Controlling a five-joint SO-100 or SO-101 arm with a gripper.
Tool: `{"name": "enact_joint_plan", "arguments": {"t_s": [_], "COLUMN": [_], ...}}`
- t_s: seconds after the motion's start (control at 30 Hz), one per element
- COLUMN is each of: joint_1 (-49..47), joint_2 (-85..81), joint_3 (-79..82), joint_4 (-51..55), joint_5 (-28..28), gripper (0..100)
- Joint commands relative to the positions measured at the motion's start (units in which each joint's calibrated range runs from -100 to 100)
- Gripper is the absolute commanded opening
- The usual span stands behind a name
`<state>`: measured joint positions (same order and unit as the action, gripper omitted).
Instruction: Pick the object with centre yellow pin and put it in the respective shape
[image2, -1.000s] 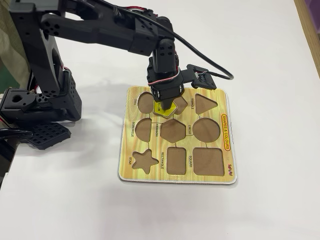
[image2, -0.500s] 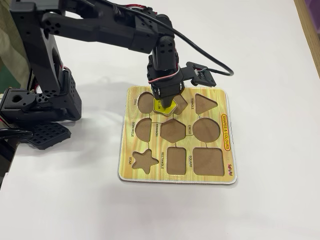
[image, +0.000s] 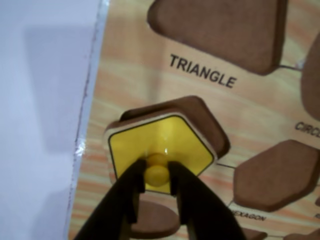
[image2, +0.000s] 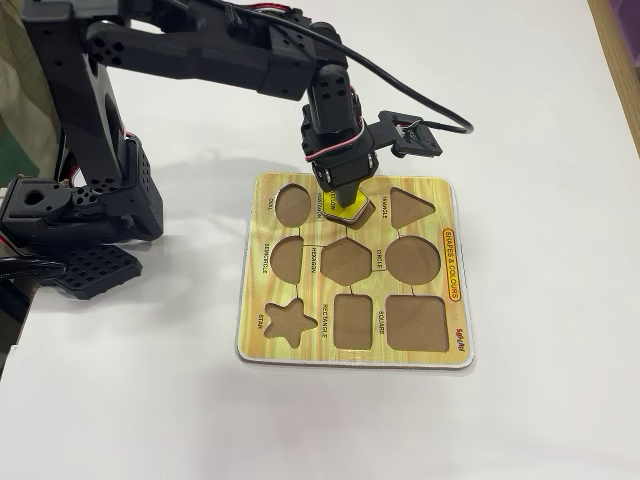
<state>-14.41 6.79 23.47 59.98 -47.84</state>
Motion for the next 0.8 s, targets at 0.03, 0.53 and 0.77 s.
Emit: {"name": "enact_joint_plan", "arguments": {"t_s": [0.03,0.53,0.77], "joint_1": [0.7,3.9,3.0], "joint_2": [-0.6,-0.6,-0.6], "joint_3": [-2.7,-2.3,-2.7], "joint_4": [-0.9,-1.1,-1.1], "joint_5": [0.2,0.5,0.5], "gripper": [1,1,1]}}
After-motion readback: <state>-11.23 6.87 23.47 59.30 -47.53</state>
